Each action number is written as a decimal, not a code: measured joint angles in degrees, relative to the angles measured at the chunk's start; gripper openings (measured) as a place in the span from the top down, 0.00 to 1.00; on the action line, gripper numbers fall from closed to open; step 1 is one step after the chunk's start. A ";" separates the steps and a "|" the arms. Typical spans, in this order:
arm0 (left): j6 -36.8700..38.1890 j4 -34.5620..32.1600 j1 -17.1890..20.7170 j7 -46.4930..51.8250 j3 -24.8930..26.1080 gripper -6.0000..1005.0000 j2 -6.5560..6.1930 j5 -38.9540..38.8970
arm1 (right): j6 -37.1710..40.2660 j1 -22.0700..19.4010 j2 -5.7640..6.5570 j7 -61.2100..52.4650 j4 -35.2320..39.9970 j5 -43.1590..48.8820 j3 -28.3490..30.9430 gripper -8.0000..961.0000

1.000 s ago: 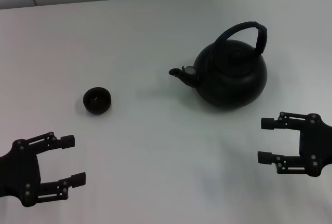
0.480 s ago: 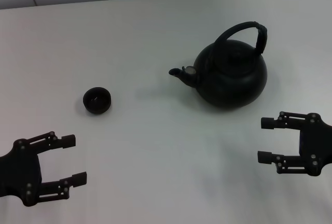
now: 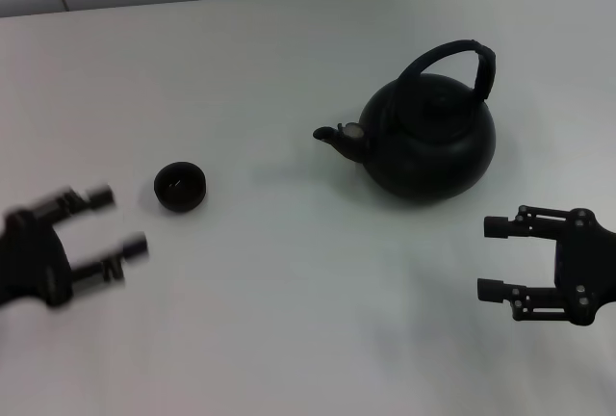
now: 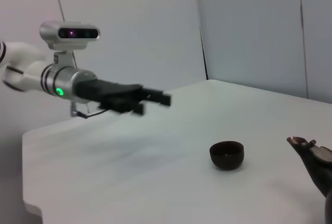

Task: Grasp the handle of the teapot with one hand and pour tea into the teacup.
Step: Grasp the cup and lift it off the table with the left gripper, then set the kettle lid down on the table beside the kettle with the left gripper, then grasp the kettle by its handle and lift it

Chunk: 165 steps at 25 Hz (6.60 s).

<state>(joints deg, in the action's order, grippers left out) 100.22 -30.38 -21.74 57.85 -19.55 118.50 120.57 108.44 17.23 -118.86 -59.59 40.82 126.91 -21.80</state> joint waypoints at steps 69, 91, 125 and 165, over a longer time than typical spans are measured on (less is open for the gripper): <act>-34.65 21.50 -10.32 -20.22 -6.59 0.26 0.59 -8.93 | -0.69 1.07 0.21 -0.41 0.23 -0.08 0.00 0.22; -30.19 21.42 -11.33 -19.44 -6.39 0.32 0.49 -8.95 | -1.35 1.35 0.28 -0.52 0.23 -0.08 0.00 0.22; -39.46 31.96 -17.90 -25.71 -6.19 0.31 0.68 -8.49 | -1.39 2.09 0.13 -0.88 0.23 -0.17 0.00 0.22; -0.23 4.57 4.67 -15.02 -7.23 0.14 -1.21 -7.69 | -1.48 1.86 0.04 -0.54 -0.01 -0.29 0.91 0.22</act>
<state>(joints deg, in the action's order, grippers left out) 99.99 -25.80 -17.07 42.82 -26.77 117.29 112.88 106.96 19.09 -118.82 -60.13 40.80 126.62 -20.89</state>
